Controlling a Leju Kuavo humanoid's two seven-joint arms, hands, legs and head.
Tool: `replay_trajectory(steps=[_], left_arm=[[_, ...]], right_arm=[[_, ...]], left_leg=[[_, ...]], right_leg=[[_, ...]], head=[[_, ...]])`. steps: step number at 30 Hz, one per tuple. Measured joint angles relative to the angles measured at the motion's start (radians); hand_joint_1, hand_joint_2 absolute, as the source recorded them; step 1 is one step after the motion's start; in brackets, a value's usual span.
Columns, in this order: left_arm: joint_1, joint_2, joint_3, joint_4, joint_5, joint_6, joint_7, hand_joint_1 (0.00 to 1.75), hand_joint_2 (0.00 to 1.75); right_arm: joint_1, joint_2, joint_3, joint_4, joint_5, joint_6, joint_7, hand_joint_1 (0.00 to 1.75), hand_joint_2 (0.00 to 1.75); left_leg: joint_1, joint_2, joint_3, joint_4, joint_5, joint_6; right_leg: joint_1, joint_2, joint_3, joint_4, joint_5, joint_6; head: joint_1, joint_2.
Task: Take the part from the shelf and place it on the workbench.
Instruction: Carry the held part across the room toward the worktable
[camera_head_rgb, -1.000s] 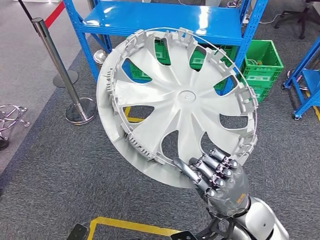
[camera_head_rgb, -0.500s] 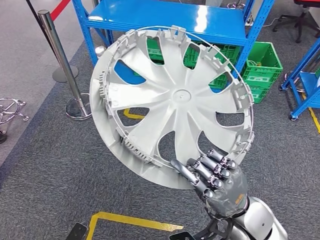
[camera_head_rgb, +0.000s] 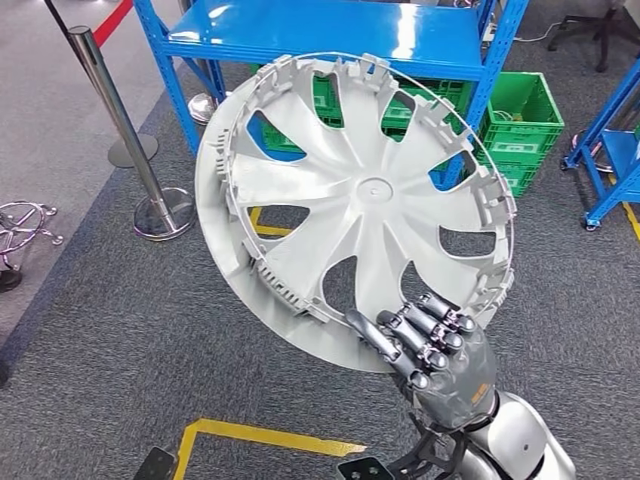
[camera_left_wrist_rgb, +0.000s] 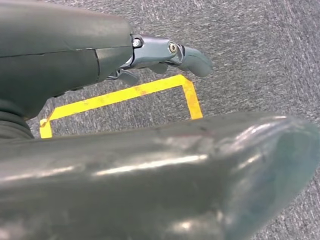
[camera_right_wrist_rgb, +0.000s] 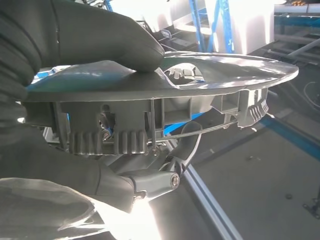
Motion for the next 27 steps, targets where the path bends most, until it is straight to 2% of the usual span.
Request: replay_trajectory(steps=[10, 26, 27], left_arm=[[0.0, 0.001, -0.003, 0.0, 0.0, 0.001, 0.0, 0.0, 0.0], [0.0, 0.001, -0.003, 0.0, 0.005, 0.0, -0.001, 0.0, 0.0], [0.0, 0.002, -0.003, 0.0, 0.005, 0.0, -0.001, 0.0, 0.0]], right_arm=[[0.0, 0.0, -0.001, 0.0, 0.019, 0.0, 0.002, 1.75, 1.75], [-0.001, 0.0, -0.004, 0.0, 0.048, 0.0, 0.013, 1.75, 1.75], [-0.001, 0.001, -0.004, 0.0, 0.051, 0.0, 0.015, 1.75, 1.75]], left_leg=[[0.002, 0.0, -0.003, -0.002, 0.005, -0.012], [-0.001, 0.0, -0.006, -0.001, 0.005, -0.012], [-0.003, 0.0, -0.008, 0.001, 0.004, -0.008]], right_leg=[[0.002, 0.0, -0.004, 0.002, 0.001, -0.004], [-0.001, 0.0, -0.005, 0.002, 0.003, -0.003], [-0.003, -0.001, -0.005, 0.0, 0.005, 0.0]], head=[[0.001, 0.0], [0.0, 0.0], [0.0, 0.0]])
